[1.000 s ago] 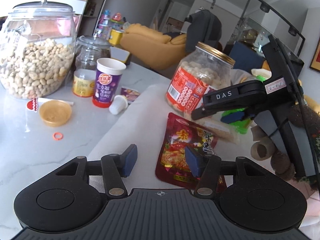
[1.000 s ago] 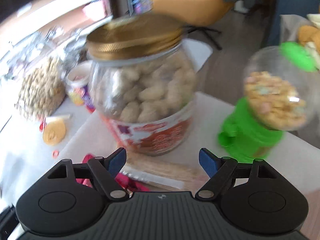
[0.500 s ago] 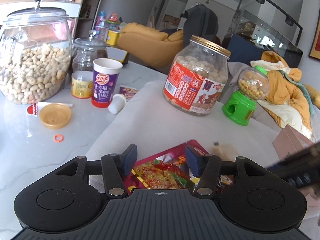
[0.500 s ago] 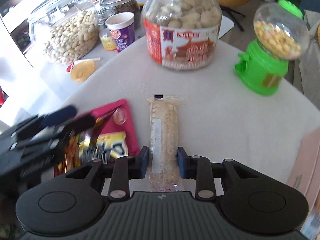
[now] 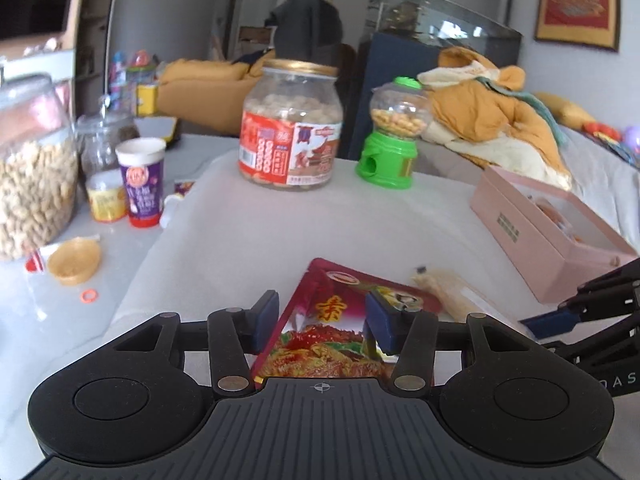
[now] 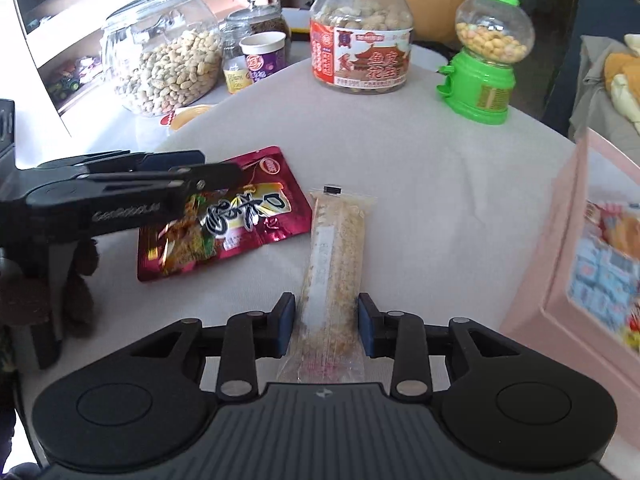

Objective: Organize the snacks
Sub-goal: 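Move the left tool to the red spicy-chicken packet while the right moves to the granola bar, then grasp the red spicy-chicken packet with the left tool and lift it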

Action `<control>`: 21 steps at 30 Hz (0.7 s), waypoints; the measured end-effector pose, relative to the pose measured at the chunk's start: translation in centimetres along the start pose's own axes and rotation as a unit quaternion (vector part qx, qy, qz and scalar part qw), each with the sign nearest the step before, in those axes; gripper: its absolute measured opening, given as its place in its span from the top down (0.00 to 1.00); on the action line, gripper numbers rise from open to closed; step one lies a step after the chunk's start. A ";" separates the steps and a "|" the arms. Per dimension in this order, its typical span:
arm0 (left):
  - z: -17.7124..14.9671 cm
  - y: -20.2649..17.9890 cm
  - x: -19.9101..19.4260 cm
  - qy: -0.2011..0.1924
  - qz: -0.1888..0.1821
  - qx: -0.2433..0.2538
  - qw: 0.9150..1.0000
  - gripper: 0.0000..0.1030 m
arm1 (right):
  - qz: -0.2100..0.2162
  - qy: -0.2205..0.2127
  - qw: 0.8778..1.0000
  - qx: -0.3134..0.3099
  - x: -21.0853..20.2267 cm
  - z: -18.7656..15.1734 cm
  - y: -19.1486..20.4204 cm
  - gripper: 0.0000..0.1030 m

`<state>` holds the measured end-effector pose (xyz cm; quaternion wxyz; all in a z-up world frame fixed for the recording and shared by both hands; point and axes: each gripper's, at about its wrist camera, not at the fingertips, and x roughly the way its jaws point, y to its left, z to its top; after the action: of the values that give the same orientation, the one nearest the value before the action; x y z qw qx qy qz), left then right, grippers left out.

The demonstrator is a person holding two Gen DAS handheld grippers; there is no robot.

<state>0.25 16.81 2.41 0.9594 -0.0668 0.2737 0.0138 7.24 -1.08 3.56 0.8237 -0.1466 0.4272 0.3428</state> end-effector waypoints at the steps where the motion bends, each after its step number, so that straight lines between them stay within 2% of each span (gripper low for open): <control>1: 0.0 -0.6 -0.6 -0.006 0.003 0.021 1.000 0.48 | -0.004 -0.007 1.000 0.004 -0.4 -0.6 -0.1 0.62; 2: 0.0 -1.5 -1.1 -0.008 -0.002 0.052 0.999 0.48 | -0.009 -0.015 1.000 0.012 -1.1 -1.5 -0.4 0.59; 4: 0.1 -2.9 -1.4 0.009 -0.010 0.110 0.994 0.46 | -0.019 -0.031 0.999 0.029 -1.7 -3.0 -0.8 0.42; 6: -0.3 -4.4 -0.9 0.045 -0.004 0.166 0.985 0.45 | -0.032 -0.051 0.997 0.038 -2.2 -4.5 -1.2 0.41; 8: -0.7 -5.5 -0.1 0.074 0.005 0.198 0.977 0.42 | -0.045 -0.071 0.996 0.041 -2.7 -5.9 -1.5 0.40; 11: -1.0 -6.5 0.5 0.090 0.000 0.213 0.973 0.41 | -0.045 -0.092 0.993 0.051 -3.3 -7.2 -2.0 0.38; 14: -0.5 -5.9 0.6 0.087 -0.012 0.182 0.979 0.40 | -0.045 -0.111 0.992 0.049 -3.4 -8.0 -2.1 0.33; 16: 0.2 -5.3 0.5 0.076 0.003 0.166 0.983 0.40 | -0.044 -0.111 0.992 0.047 -3.5 -8.0 -2.0 0.27; 19: 1.1 -4.5 0.9 0.069 0.029 0.163 0.984 0.41 | -0.040 -0.111 0.992 0.047 -3.4 -8.0 -1.9 0.24; 21: 1.7 -4.1 1.7 0.075 0.014 0.157 0.985 0.40 | -0.038 -0.111 0.992 0.046 -3.4 -8.0 -1.9 0.22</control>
<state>2.79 12.98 3.44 0.9343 0.0874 0.3450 -0.0206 2.35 -8.18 1.42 0.8842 -0.0858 0.3429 0.3054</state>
